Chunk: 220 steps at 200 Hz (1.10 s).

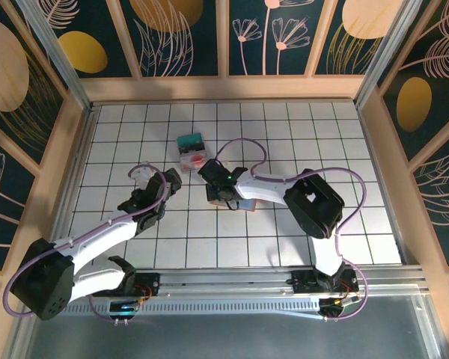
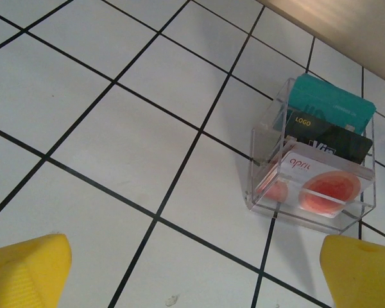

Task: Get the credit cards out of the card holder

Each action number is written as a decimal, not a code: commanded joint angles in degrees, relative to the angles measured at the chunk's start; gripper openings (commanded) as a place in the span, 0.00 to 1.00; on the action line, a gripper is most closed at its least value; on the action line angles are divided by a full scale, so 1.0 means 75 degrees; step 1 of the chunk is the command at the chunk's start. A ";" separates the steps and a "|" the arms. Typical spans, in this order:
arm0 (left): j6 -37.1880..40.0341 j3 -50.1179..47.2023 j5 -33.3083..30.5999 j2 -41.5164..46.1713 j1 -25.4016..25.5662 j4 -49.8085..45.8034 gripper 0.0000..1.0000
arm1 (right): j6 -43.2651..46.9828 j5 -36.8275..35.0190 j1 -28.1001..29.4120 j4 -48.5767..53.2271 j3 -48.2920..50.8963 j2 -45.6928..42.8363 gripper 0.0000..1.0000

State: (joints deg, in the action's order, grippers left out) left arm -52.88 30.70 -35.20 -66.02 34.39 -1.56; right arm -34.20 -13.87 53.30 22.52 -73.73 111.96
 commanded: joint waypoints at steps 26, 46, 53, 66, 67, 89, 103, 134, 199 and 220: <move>-0.0130 -0.0033 0.0051 -0.0276 -0.0039 0.0148 0.99 | 0.0161 -0.0062 -0.0092 -0.0087 0.0127 0.0177 0.63; -0.0060 0.0031 0.0034 -0.0315 -0.0040 0.0138 0.99 | 0.0202 -0.0058 -0.0069 -0.0009 0.0218 0.0276 0.63; -0.0050 0.0043 0.0033 -0.0325 -0.0042 0.0127 0.99 | 0.0220 -0.0061 -0.0074 0.0006 0.0276 0.0302 0.63; -0.0016 0.0061 0.0018 -0.0314 -0.0040 0.0113 0.99 | 0.0254 -0.0039 -0.0075 0.0009 0.0389 0.0285 0.62; -0.0021 0.0064 0.0018 -0.0314 -0.0039 0.0114 0.99 | 0.0250 -0.0033 -0.0075 0.0009 0.0399 0.0290 0.62; -0.0010 0.0079 -0.0003 -0.0280 -0.0039 0.0115 0.99 | 0.0322 0.0071 -0.0075 -0.0033 0.0609 0.0240 0.58; -0.0003 0.0102 0.0006 -0.0269 -0.0039 0.0109 0.99 | 0.0403 0.0242 -0.0072 -0.0188 0.0772 0.0141 0.53; 0.0089 0.0162 0.0069 -0.0234 -0.0039 0.0079 0.99 | 0.0794 0.0945 -0.0076 -0.0856 0.1307 -0.0365 0.42; 0.0416 0.0185 0.0455 0.0045 -0.0033 0.0235 0.99 | 0.1865 0.2247 -0.0064 -0.1559 0.1971 -0.1379 0.35; 0.0439 0.0179 0.0523 0.0060 -0.0037 0.0349 0.99 | 0.1850 0.1758 -0.0063 -0.1258 0.1922 -0.1421 0.36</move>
State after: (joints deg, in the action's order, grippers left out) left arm -50.78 30.74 -32.18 -66.52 34.39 -0.97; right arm -22.46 0.23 52.82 10.90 -59.70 103.22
